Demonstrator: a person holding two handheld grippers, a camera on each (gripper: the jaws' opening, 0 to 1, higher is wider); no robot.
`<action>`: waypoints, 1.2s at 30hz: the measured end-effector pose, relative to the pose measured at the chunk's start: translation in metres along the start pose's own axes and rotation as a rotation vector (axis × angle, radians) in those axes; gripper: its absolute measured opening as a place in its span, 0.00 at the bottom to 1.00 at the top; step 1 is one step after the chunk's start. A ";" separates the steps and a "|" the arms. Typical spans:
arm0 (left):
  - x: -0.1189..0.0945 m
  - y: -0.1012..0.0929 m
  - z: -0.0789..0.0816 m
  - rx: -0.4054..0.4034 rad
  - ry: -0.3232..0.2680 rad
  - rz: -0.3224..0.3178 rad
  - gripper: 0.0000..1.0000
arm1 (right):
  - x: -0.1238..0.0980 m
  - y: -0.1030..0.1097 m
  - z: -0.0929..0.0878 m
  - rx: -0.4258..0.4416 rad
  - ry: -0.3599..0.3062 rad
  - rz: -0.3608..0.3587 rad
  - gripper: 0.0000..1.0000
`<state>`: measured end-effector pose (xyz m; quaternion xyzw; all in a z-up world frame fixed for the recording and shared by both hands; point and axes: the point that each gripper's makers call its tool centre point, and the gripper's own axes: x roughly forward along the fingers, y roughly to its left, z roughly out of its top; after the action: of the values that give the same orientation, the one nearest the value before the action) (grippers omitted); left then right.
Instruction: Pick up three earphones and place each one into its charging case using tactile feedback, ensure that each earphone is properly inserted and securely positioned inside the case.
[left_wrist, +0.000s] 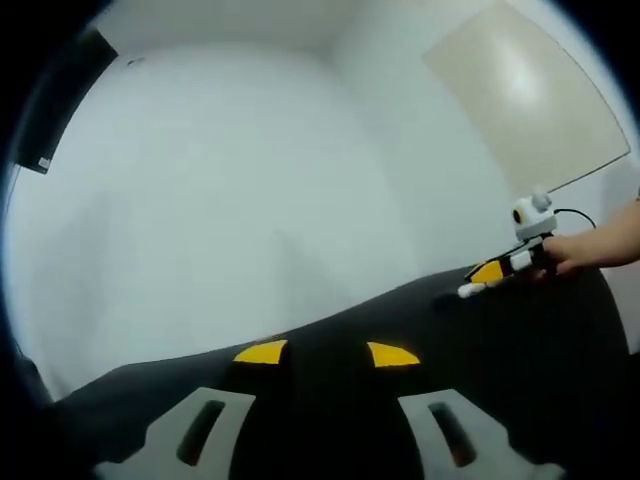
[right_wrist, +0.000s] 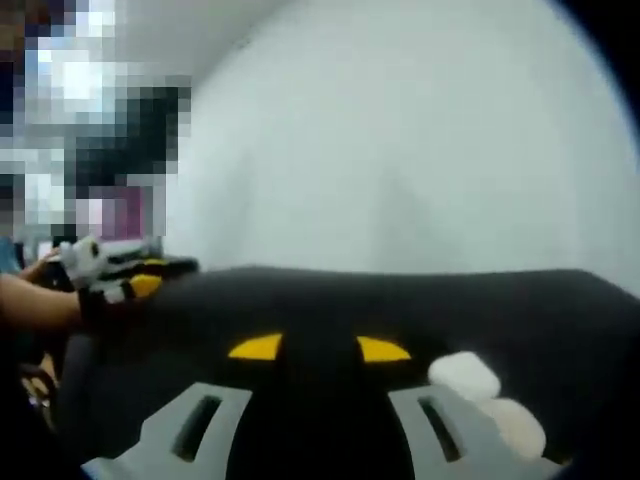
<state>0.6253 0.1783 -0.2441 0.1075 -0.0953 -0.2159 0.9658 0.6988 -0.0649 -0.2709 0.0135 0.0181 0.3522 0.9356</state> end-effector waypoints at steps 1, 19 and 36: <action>0.001 0.001 -0.002 0.004 0.005 -0.002 0.27 | 0.000 0.000 0.000 0.000 0.001 0.001 0.29; 0.012 0.010 -0.016 0.033 0.052 -0.029 0.25 | 0.000 0.003 -0.003 -0.031 0.015 0.014 0.29; 0.011 0.005 -0.018 0.051 0.072 -0.040 0.24 | 0.001 0.007 -0.003 -0.044 0.019 0.024 0.29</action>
<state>0.6415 0.1808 -0.2588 0.1415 -0.0635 -0.2289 0.9610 0.6952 -0.0591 -0.2739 -0.0101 0.0192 0.3641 0.9311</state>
